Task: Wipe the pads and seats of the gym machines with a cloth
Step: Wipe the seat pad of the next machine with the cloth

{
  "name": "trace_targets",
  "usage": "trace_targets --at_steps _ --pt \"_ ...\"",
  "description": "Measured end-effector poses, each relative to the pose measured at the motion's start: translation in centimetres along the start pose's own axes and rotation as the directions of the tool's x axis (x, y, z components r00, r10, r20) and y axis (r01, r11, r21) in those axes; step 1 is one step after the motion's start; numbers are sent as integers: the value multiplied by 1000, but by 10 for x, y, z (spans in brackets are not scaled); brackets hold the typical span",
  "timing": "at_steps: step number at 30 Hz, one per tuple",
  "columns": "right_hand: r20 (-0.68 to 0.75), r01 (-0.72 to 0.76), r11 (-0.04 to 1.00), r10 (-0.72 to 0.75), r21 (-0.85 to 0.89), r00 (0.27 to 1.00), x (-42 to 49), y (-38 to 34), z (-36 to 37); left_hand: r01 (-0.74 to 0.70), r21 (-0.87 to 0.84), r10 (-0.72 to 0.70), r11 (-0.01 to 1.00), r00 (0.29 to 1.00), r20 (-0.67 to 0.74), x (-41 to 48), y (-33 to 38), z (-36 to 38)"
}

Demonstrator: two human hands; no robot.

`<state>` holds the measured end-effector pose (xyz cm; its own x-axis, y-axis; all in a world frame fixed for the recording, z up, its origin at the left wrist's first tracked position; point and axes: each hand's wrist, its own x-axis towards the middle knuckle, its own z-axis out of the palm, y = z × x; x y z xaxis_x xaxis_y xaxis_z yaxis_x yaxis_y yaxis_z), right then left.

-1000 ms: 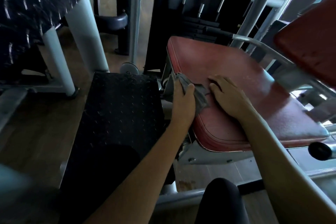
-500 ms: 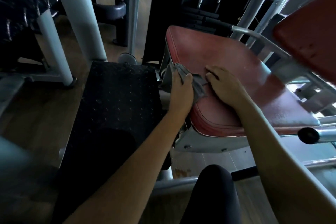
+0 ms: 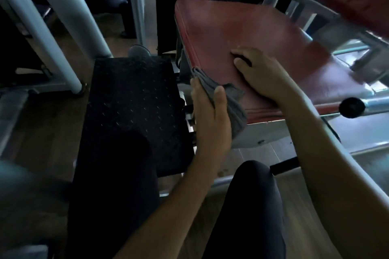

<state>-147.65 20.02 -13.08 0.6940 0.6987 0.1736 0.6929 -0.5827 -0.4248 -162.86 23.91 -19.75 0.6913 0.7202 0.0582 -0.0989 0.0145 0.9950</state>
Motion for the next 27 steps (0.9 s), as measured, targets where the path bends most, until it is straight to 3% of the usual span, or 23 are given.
trace_targets --at_steps 4,6,8,9,11,13,15,17,19,22,24,27 --pt "-20 8 1000 -8 -5 1000 -1 1 1 -11 56 16 998 996 -91 2 5 8" --pt "-10 11 1000 -11 -21 1000 0 0 0 -12 143 22 990 998 -64 31 14 -3" --pt "-12 16 1000 -16 -3 1000 -2 -1 1 -67 345 57 936 998 39 63 21 -11" --pt "-20 22 1000 -22 18 1000 -2 -1 1 -111 527 59 843 992 115 76 24 -13" --pt "-79 16 993 -6 121 997 -4 0 -2 -226 839 36 496 970 240 95 29 -7" --pt "-150 -35 952 85 304 985 -4 0 -7 -284 927 27 243 958 287 100 39 4" --pt "-204 -79 873 199 481 959 -1 3 -11 -381 921 21 78 924 381 97 47 20" --pt "-227 -92 815 265 571 937 3 6 -12 -467 884 -18 13 884 468 91 51 37" --pt "-220 -102 796 285 597 933 10 11 -16 -515 856 -46 47 855 517 95 52 48" --pt "-245 -117 836 286 536 926 29 9 -24 -458 815 -71 354 856 512 134 70 41" --pt "-243 -111 875 250 472 937 42 5 -26 -390 733 19 557 888 459 175 79 33" --pt "-162 -114 940 173 322 971 48 -4 -19 -430 710 121 558 888 443 226 73 24"
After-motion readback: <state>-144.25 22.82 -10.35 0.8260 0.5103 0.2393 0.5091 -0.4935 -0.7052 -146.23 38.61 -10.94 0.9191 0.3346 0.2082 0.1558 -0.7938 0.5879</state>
